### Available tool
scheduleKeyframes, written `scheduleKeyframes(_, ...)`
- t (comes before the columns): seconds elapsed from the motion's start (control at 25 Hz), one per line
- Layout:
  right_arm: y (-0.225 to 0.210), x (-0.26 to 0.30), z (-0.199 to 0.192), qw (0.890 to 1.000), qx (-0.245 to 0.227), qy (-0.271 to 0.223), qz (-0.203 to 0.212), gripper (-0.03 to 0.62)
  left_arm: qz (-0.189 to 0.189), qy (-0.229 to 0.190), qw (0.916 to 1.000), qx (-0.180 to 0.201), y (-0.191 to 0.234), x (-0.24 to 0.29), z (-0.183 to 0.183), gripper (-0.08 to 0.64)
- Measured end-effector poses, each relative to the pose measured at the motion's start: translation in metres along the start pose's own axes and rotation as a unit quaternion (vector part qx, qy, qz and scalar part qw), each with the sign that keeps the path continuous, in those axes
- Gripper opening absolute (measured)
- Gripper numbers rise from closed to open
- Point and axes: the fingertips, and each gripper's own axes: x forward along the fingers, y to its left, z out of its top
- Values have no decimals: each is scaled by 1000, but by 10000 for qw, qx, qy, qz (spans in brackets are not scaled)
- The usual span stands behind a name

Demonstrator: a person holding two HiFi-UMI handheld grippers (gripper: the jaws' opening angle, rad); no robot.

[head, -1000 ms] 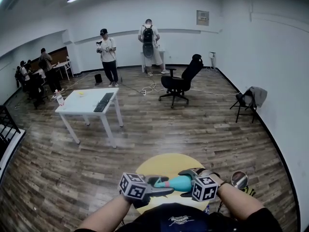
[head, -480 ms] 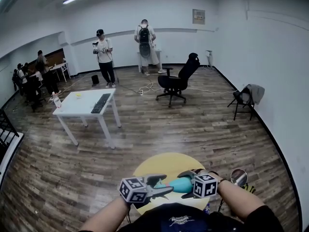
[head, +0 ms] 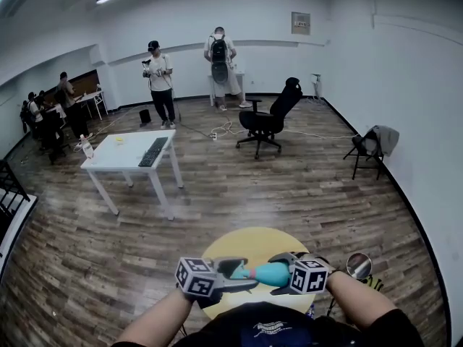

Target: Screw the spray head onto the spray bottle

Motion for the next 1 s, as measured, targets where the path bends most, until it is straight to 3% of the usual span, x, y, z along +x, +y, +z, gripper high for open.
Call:
scheduleKeyframes(0.08, -1, 8, -3, 9986, -403, 329, -53, 443, 114, 877, 9916, 939, -12, 22, -18, 319)
scheduleKeyframes(0.12, 0, 10, -6, 9983, -443, 376, -24, 442, 215, 1125, 9870, 1126, -12, 25, -24, 291)
scheduleKeyframes(0.24, 8, 8, -7, 9985, -398, 331, 164, 439, 338, 1630, 9757, 1423, -12, 25, -39, 258)
scheduleKeyframes(0.32, 9, 8, -7, 9983, -416, 348, 197, 436, 385, 1650, 9749, 1446, -11, 24, -42, 265)
scheduleKeyframes(0.44, 0, 10, -5, 9992, -301, 255, 15, 436, 484, 797, 9926, 780, -4, 18, -24, 262)
scheduleKeyframes(0.52, -12, 7, -7, 9997, 98, 35, -211, 437, 509, -313, 9980, -181, 10, -3, 0, 298)
scheduleKeyframes(0.56, -17, 4, -11, 9988, 380, -99, -300, 439, 477, -931, 9915, -777, 21, -20, 11, 360)
scheduleKeyframes(0.64, -22, -2, -22, 9953, 840, -269, -402, 439, 412, -1949, 9636, -1782, 42, -57, 26, 371)
scheduleKeyframes(0.68, -22, -4, -28, 9944, 928, -266, -427, 439, 360, -2236, 9518, -2069, 49, -70, 29, 383)
scheduleKeyframes(0.72, -20, -5, -31, 9948, 890, -200, -447, 439, 299, -2327, 9469, -2196, 51, -75, 30, 392)
scheduleKeyframes(0.76, -18, -4, -30, 9962, 738, -90, -461, 439, 234, -2221, 9499, -2185, 48, -72, 28, 402)
scheduleKeyframes(0.84, -11, 1, -17, 9985, 228, 144, -469, 439, 122, -1455, 9734, -1763, 30, -43, 15, 405)
scheduleKeyframes(0.92, -8, 8, -3, 9977, -287, 388, -470, 439, 151, -180, 9969, -749, 7, -2, -10, 406)
scheduleKeyframes(0.96, -8, 11, -2, 9964, -472, 548, -451, 439, 308, 454, 9985, -88, 0, 13, -22, 363)
scheduleKeyframes(1.0, -7, 14, -4, 9955, -561, 657, -384, 439, 554, 992, 9920, 556, -2, 20, -32, 299)
